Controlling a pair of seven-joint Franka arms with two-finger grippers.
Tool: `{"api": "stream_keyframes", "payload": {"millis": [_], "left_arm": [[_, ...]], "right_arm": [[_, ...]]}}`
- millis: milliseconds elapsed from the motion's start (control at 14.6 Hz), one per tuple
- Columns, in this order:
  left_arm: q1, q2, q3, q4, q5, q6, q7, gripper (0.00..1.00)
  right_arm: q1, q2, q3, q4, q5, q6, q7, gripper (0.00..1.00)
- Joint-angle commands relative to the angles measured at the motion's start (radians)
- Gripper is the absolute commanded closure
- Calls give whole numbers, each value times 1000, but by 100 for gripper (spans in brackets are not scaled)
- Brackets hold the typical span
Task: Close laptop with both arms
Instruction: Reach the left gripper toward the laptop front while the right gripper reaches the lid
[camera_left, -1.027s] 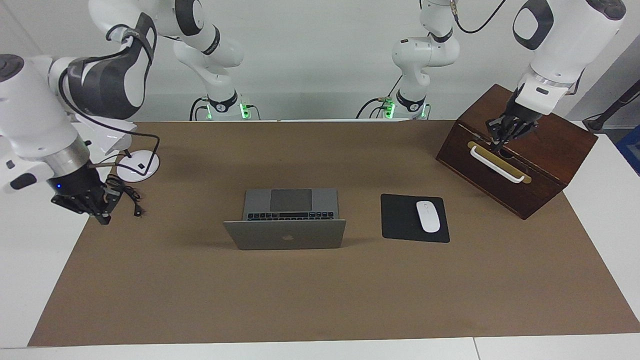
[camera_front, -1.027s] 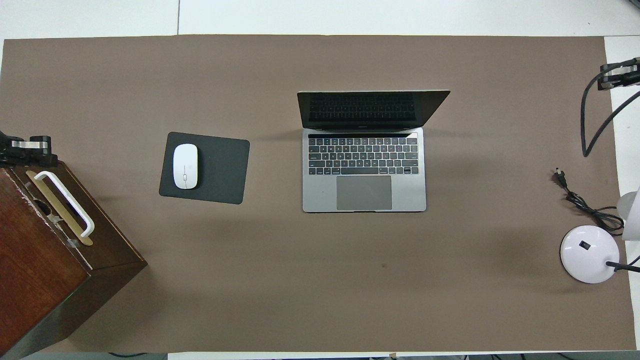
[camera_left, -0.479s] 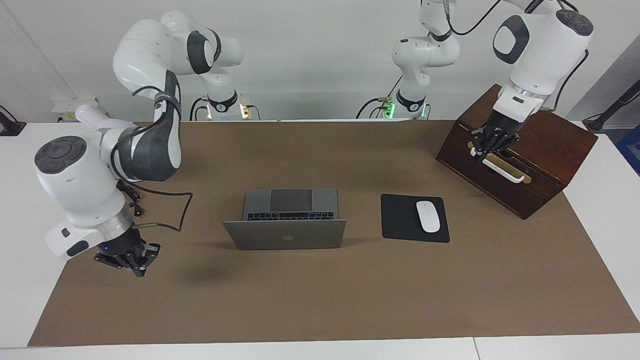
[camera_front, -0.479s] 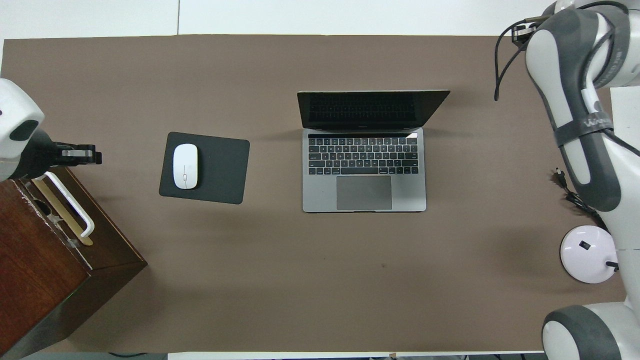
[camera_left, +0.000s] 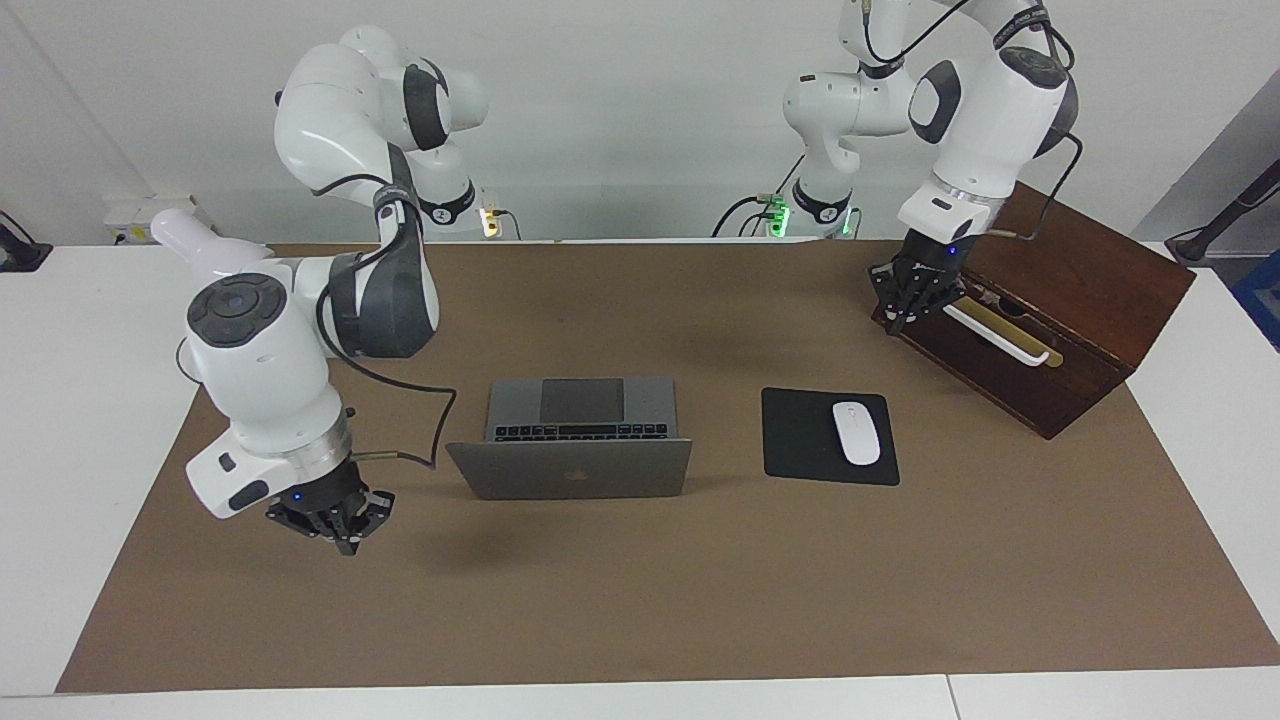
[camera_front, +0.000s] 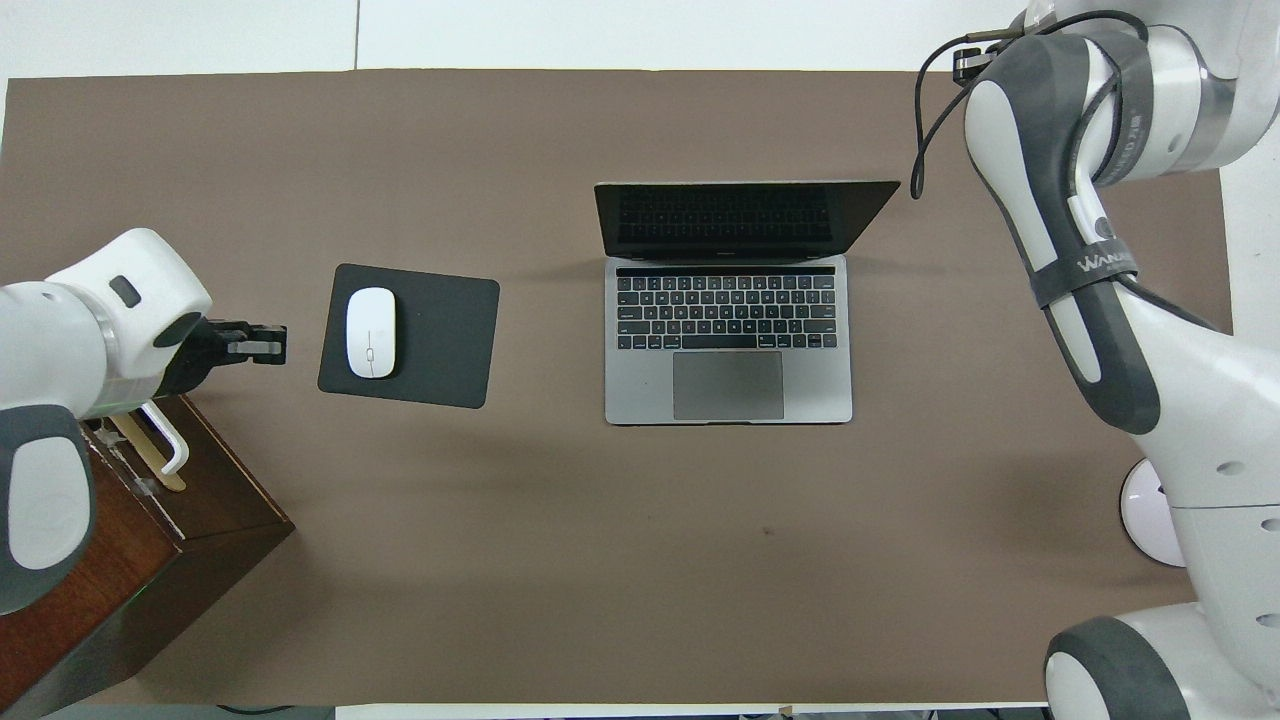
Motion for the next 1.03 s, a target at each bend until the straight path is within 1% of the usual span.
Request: {"api": "stream_keyframes", "payload": {"millis": [0, 205, 479, 684, 890, 958], "left_arm": [[-59, -50, 14, -69, -21, 58, 23, 100], [-125, -91, 14, -179, -22, 202, 21, 100], [-208, -104, 14, -232, -22, 288, 23, 100], [-255, -104, 14, -278, -22, 363, 23, 100], [-300, -91, 14, -334, -34, 498, 21, 100], [-317, -76, 14, -342, -42, 530, 21, 100]], "right_arm": [[23, 18, -6, 32, -24, -5, 45, 100], [58, 15, -15, 29, -24, -12, 79, 100], [101, 17, -12, 28, -22, 4, 141, 100], [126, 15, -12, 23, -24, 10, 174, 100], [152, 14, -12, 21, -24, 2, 210, 100], [159, 14, -12, 20, -24, 4, 224, 100]]}}
